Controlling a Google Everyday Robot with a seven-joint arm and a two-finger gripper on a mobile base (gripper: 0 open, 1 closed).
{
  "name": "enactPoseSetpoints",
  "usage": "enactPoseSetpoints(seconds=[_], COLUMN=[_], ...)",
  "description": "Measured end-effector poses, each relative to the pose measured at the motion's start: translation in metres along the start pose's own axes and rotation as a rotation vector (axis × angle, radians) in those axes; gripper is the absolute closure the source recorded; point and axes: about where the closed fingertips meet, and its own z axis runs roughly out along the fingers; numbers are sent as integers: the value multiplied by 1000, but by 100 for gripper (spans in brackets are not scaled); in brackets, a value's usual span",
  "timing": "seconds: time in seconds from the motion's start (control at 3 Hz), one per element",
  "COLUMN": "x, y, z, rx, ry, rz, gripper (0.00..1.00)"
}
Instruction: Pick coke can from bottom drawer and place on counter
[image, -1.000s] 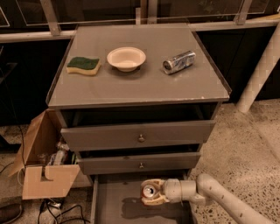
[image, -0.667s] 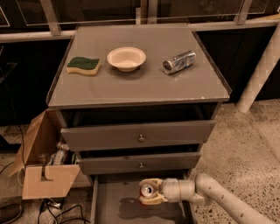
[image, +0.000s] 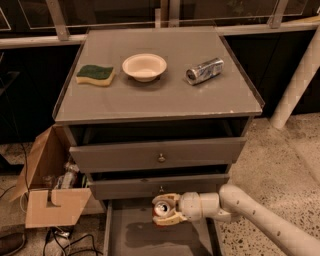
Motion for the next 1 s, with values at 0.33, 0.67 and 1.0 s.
enactPoseSetpoints(seconds=[0.33,0.67,1.0], x=[0,2,-29], y=[-1,0,-3], z=[2,5,-2], rx=[-3,-6,13], ry=[3,3,24], rz=[3,11,-38], gripper=[100,100,100])
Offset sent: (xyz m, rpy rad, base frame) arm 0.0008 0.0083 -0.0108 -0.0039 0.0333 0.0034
